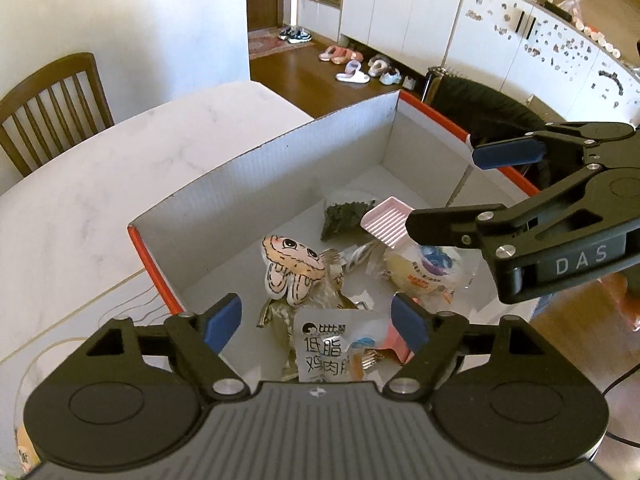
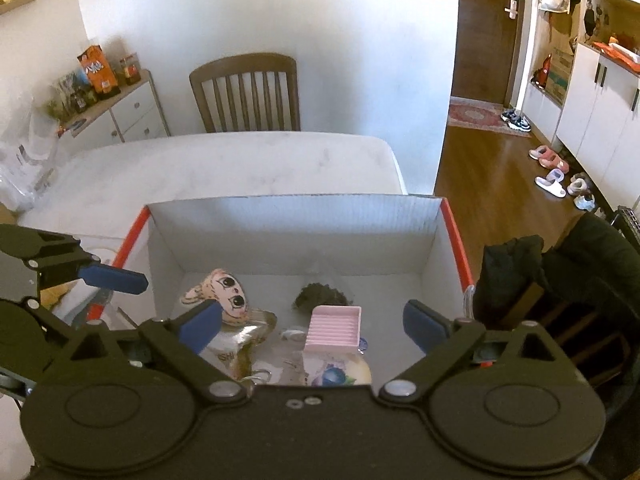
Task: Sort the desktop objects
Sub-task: 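Move both tools back from the shoebox toward the remaining items on the mat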
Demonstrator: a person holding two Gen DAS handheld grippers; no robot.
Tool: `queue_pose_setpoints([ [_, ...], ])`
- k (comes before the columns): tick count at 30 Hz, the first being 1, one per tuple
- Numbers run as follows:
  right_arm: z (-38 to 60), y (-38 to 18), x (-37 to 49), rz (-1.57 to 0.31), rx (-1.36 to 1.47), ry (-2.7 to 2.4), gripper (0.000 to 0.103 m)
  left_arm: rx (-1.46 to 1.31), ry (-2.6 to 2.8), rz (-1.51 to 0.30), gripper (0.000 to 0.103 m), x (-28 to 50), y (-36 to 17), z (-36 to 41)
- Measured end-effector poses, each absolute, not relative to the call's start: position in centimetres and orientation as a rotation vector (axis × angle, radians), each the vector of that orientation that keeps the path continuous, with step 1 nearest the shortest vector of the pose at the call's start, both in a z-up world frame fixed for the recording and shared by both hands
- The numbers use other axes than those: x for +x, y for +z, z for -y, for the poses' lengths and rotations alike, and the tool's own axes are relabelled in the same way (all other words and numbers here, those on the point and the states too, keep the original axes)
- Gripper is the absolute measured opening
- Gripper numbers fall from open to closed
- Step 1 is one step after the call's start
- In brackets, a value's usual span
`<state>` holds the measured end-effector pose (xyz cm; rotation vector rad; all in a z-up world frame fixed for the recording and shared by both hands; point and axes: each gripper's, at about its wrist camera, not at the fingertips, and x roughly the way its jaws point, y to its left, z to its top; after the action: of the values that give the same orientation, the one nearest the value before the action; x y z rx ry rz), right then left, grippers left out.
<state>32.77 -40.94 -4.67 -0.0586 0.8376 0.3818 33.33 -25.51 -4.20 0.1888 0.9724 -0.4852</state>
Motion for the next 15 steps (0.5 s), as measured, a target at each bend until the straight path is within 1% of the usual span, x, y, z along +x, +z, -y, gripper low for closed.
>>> queue_pose_setpoints([
  [2,40.8,-4.3,32.4,-0.822,-0.057,0.382,0.099,0.178,-0.493,-0.954,0.083,32.9,-3.8,25.2],
  [3,40.7,-4.1,32.2,-0.815,-0.055,0.381,0.1,0.176,-0.494,-0.944,0.086,32.6,-3.5,25.0],
  [8,40.1,-3.0,31.1,-0.778,-0.032,0.381,0.102,0.16,-0.509,-0.895,0.089,31.2,-2.1,23.9],
  [11,39.5,-2.4,30.4,-0.76,-0.021,0.381,0.102,0.146,-0.516,-0.87,0.095,30.5,-1.4,23.0],
  [12,39.4,-2.2,30.1,-0.754,-0.019,0.38,0.102,0.138,-0.518,-0.863,0.1,30.2,-1.2,22.6],
  [15,38.4,-1.8,29.3,-0.735,-0.025,0.376,0.102,0.121,-0.517,-0.842,0.102,29.3,-0.7,21.2],
])
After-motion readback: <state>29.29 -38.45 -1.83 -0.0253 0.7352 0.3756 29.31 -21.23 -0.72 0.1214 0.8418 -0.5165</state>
